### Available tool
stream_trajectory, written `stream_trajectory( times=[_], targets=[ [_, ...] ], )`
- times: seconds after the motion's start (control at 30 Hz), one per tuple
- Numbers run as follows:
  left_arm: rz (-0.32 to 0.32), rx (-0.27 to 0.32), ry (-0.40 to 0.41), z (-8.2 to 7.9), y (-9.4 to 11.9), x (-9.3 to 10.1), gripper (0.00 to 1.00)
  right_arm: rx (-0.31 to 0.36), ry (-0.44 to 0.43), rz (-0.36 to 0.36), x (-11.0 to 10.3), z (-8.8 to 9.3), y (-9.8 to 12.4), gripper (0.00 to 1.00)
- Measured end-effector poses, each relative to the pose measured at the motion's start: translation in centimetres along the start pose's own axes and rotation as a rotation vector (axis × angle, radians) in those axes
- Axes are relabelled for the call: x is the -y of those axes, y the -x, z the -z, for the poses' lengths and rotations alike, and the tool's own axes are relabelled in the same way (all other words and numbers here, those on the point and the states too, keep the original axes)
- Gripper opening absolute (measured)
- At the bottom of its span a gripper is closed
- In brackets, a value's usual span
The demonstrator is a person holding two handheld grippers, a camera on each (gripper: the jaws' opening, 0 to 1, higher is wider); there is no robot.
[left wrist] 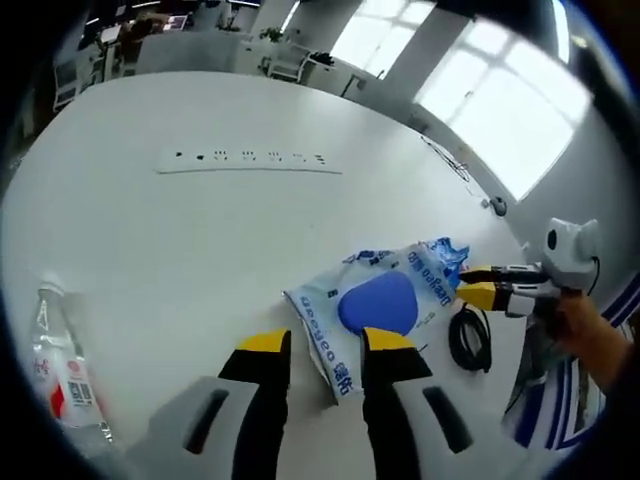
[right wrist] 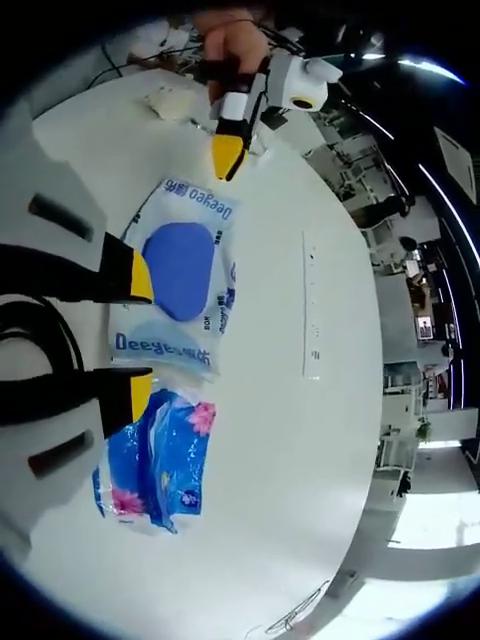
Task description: Arrange the tabletop items into an orderly group along one side of the table until the central work area is clear of visible clutter.
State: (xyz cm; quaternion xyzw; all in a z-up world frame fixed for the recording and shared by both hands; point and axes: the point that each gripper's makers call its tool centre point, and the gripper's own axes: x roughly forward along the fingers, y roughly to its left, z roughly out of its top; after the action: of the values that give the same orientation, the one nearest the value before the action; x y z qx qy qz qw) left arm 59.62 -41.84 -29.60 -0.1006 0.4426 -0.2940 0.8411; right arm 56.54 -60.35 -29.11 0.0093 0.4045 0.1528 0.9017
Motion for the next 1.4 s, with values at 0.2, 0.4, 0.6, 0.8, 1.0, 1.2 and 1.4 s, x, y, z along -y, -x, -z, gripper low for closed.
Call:
stream_trajectory(
  times=[0.2,0.4,0.6,0.8,1.0,1.2,1.4],
  targets=[
    [0.006,0.015,-0.018,-0.3,0.9,0.2,0.32,0.016,0.0,-0.017,-0.5,-0.7,0.7,0.3],
    [0.007,0.026,-0.041,-0.4,1.9,0.4,0.38,0.031,0.0,-0.037,-1.0,-1.4,1.5,0.35],
    [0.006,0.042,-0.06,-0.8,3.0,0.6,0.45,0.04,0.008,-0.064,-1.7,-2.0,2.4,0.4],
    [0.007,0.057,-0.075,-0.9,4.2,0.9,0.52,0.046,0.02,-0.094,-2.8,-2.6,3.3,0.46],
    [0.008,0.072,-0.079,-0.9,5.3,1.1,0.55,0.054,0.031,-0.111,-3.4,-3.0,4.2,0.49],
    [0.014,0.092,-0.092,-1.1,6.7,1.7,0.59,0.054,0.047,-0.13,-4.2,-2.9,5.1,0.52],
    [0.014,0.11,-0.101,-1.1,8.1,2.0,0.63,0.064,0.056,-0.149,-5.1,-3.1,6.2,0.56]
  ],
)
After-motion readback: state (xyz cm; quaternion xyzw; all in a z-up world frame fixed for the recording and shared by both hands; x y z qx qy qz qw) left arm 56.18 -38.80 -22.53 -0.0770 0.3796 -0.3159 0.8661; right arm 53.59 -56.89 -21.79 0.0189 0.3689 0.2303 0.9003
